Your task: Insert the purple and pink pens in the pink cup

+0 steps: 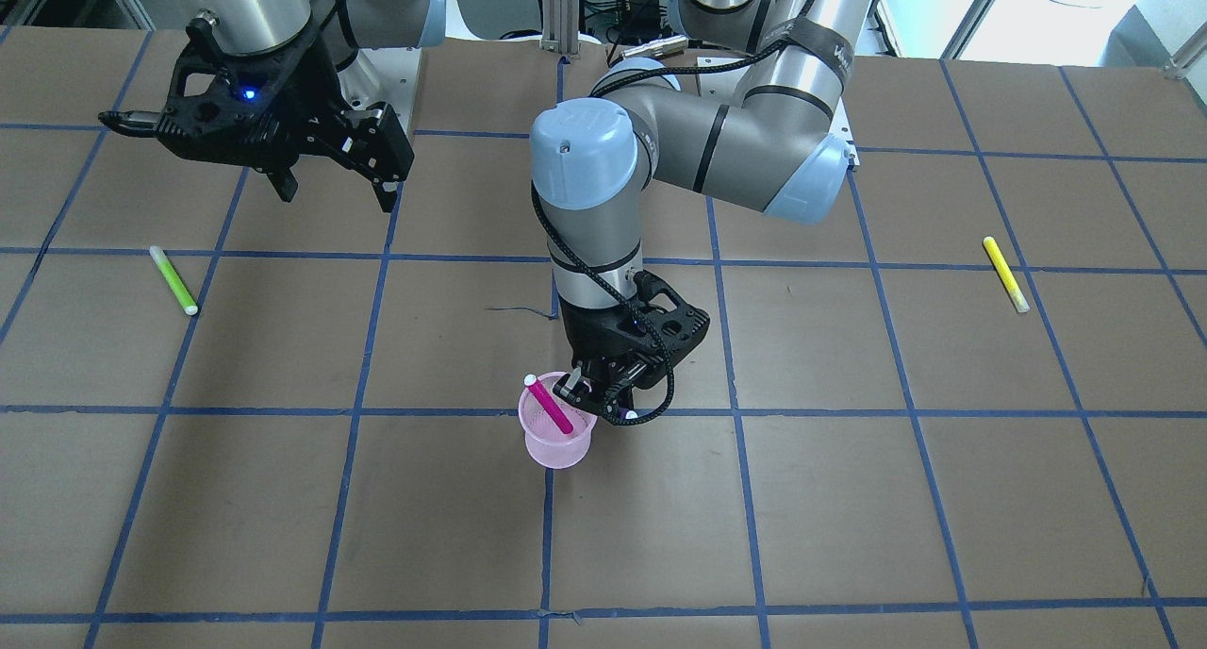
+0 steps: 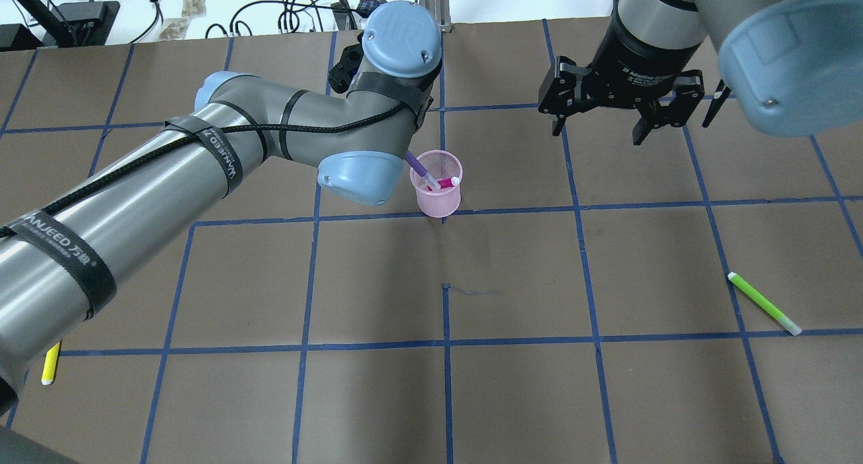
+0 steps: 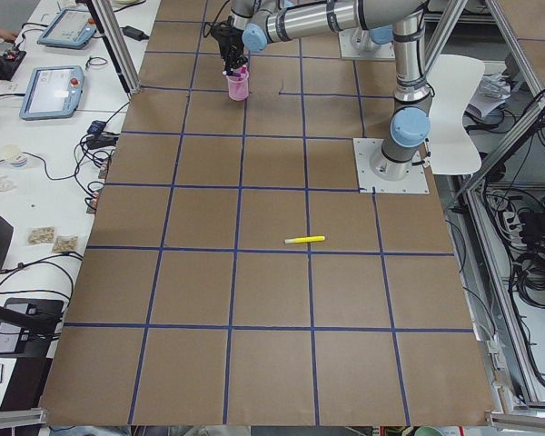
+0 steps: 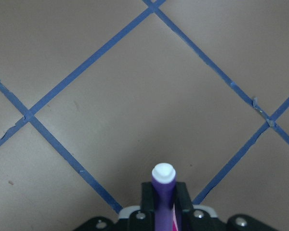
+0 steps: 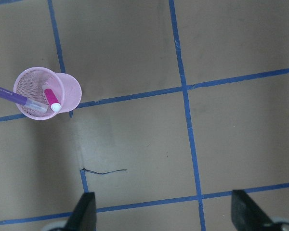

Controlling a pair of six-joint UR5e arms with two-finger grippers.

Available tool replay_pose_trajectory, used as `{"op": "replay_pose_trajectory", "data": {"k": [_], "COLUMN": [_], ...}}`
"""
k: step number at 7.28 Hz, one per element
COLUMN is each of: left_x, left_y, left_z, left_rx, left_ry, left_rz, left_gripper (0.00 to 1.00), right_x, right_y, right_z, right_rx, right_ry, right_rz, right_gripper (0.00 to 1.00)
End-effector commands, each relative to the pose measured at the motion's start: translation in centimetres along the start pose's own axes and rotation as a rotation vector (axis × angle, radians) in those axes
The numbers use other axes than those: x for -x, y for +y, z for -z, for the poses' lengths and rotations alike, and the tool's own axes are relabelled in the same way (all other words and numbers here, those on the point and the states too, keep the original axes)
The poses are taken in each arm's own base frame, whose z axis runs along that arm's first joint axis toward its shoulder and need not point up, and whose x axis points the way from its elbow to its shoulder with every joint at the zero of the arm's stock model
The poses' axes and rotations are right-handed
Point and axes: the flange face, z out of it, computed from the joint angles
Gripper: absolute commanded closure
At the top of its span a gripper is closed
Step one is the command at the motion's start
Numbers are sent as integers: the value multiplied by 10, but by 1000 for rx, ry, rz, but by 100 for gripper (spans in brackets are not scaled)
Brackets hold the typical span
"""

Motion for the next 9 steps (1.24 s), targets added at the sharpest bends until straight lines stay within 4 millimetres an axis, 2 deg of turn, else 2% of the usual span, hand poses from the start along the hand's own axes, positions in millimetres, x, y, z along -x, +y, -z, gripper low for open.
{"op": "replay_pose_trajectory", "data": {"k": [1,3,4,5,6,7,8,9], "left_x": [-3,-1,-3,-3,-4,-4,-3,2], "left_y": [6,19,27,27,27,24,13,-7], "left_z": [-8,-14,-12,-9,-9,1,16,11], "left_rx": [-5,1,2,1,0,-5,-2,1], "left_ry": [-1,-7,-2,6,7,23,51,39], "left_rz": [-2,-2,-9,-7,-7,-16,-15,-93], "left_gripper": [100,100,19,0,0,0,0,0], "right_x": [0,0,0,1,1,1,1,1], "right_y": [0,0,0,0,0,0,0,0], "right_z": [0,0,0,0,0,0,0,0], "right_rx": [0,0,0,0,0,0,1,1], "right_ry": [0,0,0,0,0,-2,-2,-2], "right_rz": [0,0,0,2,2,2,2,0], "right_gripper": [0,0,0,0,0,0,0,0]}}
